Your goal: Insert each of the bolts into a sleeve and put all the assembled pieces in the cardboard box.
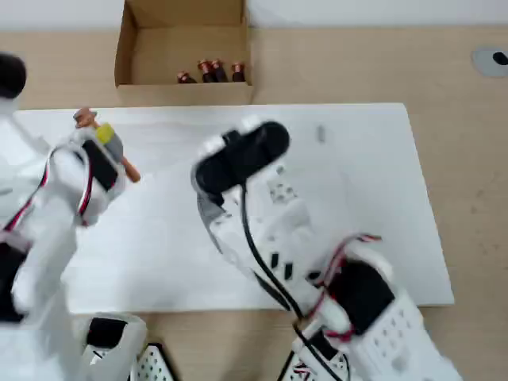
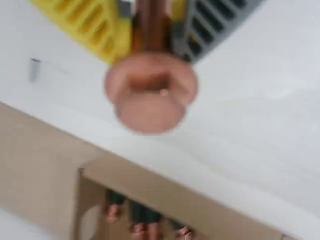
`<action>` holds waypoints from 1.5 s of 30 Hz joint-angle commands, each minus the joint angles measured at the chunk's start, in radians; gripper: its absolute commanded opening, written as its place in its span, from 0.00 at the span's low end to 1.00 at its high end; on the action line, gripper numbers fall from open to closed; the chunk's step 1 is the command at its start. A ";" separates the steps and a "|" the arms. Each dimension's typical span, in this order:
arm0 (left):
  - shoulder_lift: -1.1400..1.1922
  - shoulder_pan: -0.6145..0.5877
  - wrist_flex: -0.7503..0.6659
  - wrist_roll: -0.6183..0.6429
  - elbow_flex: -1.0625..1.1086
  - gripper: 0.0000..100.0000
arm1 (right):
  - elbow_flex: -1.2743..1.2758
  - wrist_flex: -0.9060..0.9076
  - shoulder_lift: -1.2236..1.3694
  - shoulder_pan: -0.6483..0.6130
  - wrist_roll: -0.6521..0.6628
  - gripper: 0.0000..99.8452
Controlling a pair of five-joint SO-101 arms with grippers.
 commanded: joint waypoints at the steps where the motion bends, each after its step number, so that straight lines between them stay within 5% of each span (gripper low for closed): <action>1: -0.108 0.068 -0.006 0.002 0.002 0.00 | 0.073 -0.069 -0.153 -0.012 0.040 0.01; 14: -0.340 0.112 -0.296 -0.080 0.338 0.01 | 0.630 -0.448 -0.588 -0.025 0.100 0.01; 23: -0.466 0.226 -0.535 -0.080 0.620 0.01 | 0.785 -0.572 -0.647 -0.245 0.104 0.01; 30: -0.576 0.359 -0.537 -0.152 0.717 0.00 | 0.823 -0.632 -0.645 -0.249 0.104 0.01; 37: -0.702 0.350 -0.489 -0.298 0.717 0.00 | 0.832 -0.628 -0.645 -0.246 0.104 0.01; 45: -0.739 0.358 -0.377 -0.322 0.684 0.00 | 0.862 -0.628 -0.645 -0.246 0.104 0.01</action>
